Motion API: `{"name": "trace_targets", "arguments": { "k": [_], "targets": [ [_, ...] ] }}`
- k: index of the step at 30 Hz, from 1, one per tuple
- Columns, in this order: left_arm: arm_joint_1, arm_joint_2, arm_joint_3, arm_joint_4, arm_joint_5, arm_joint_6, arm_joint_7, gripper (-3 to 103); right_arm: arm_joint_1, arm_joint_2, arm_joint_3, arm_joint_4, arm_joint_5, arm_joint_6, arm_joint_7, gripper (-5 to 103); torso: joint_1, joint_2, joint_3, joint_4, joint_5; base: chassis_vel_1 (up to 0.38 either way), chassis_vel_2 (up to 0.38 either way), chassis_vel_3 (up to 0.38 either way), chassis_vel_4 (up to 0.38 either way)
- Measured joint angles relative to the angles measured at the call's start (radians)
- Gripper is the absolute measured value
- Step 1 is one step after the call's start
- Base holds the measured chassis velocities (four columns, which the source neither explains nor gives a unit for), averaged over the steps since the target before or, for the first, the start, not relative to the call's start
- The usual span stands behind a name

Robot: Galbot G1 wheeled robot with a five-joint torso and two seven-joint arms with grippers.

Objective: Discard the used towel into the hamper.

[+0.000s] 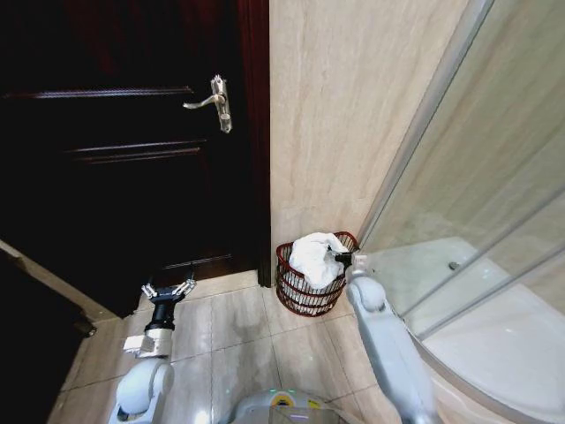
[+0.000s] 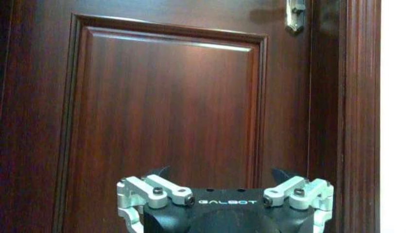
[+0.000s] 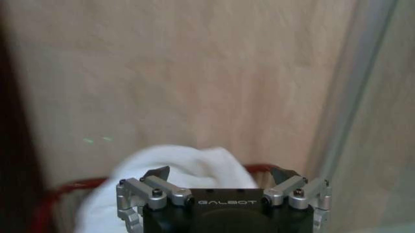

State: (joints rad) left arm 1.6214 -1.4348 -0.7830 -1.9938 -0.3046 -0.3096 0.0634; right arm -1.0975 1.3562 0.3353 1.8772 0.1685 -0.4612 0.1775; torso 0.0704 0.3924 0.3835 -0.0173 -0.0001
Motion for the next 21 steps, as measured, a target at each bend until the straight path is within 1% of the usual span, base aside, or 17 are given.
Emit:
{"name": "trace_targets", "arguments": {
  "k": [1,3,4,7,8,9,11,12,13,17,18,20,21],
  "targets": [
    [0.000,0.000,0.000,0.000,0.000,0.000,0.000,100,0.000,0.000,0.000,0.000,0.000,0.000,0.000,100,0.000,0.000,0.000,0.0000,0.0000,0.000,0.000,0.000,0.000],
    [-0.006,-0.001,0.006,-0.003,0.006,0.007,0.002,100,-0.034,0.003,-0.031,0.060,-0.001,-0.015,-0.012,100,0.000,0.000,0.000,0.0002,0.0001,0.000,0.000,0.000,0.000],
    [-0.006,-0.001,0.006,-0.003,0.006,0.007,0.002,100,-0.034,0.003,-0.031,0.060,-0.001,-0.015,-0.012,100,0.000,0.000,0.000,0.0002,0.0001,0.000,0.000,0.000,0.000],
    [-0.017,-0.008,0.010,-0.011,0.020,0.019,0.003,100,-0.047,-0.002,-0.074,0.077,0.008,-0.051,-0.036,100,0.000,0.000,0.000,0.0002,0.0002,0.000,0.000,0.000,0.000],
    [-0.017,-0.008,0.010,-0.011,0.020,0.019,0.003,100,-0.047,-0.002,-0.074,0.077,0.008,-0.051,-0.036,100,0.000,0.000,0.000,0.0002,0.0002,0.000,0.000,0.000,0.000],
    [-0.019,-0.010,0.011,-0.013,0.024,0.020,0.003,100,-0.047,-0.003,-0.079,0.068,0.006,-0.069,-0.053,100,0.000,0.000,0.000,0.0003,0.0000,0.000,0.000,0.000,0.000],
    [-0.016,-0.014,0.012,-0.018,0.028,0.021,0.003,100,-0.034,-0.008,-0.081,0.017,-0.009,-0.090,-0.086,100,0.000,0.000,0.000,0.0000,0.0002,0.000,0.000,0.000,0.000],
    [-0.014,-0.014,0.012,-0.020,0.029,0.021,0.003,100,-0.024,-0.009,-0.080,-0.005,-0.011,-0.098,-0.089,100,0.000,0.000,0.000,0.0002,0.0002,0.000,0.000,0.000,0.000],
    [-0.014,-0.014,0.012,-0.020,0.029,0.021,0.003,100,-0.024,-0.009,-0.080,-0.005,-0.011,-0.098,-0.089,100,0.000,0.000,0.000,0.0002,0.0002,0.000,0.000,0.000,0.000],
    [-0.008,-0.010,0.006,-0.021,0.028,0.020,0.003,100,0.050,-0.009,-0.061,-0.136,-0.009,-0.113,-0.089,100,0.000,0.000,0.000,0.0002,0.0001,0.000,0.000,0.000,0.000],
    [-0.008,-0.010,0.006,-0.021,0.028,0.020,0.003,100,0.050,-0.009,-0.061,-0.136,-0.009,-0.113,-0.089,100,0.000,0.000,0.000,0.0002,0.0001,0.000,0.000,0.000,0.000],
    [-0.011,-0.005,0.003,-0.022,0.025,0.020,0.002,100,0.093,-0.009,-0.051,-0.214,-0.009,-0.114,-0.085,100,0.000,0.000,0.000,0.0003,0.0002,0.000,0.000,0.000,0.000],
    [-0.011,-0.005,0.003,-0.022,0.025,0.020,0.002,100,0.093,-0.009,-0.051,-0.214,-0.009,-0.114,-0.085,100,0.000,0.000,0.000,0.0003,0.0002,0.000,0.000,0.000,0.000]
  ]
}}
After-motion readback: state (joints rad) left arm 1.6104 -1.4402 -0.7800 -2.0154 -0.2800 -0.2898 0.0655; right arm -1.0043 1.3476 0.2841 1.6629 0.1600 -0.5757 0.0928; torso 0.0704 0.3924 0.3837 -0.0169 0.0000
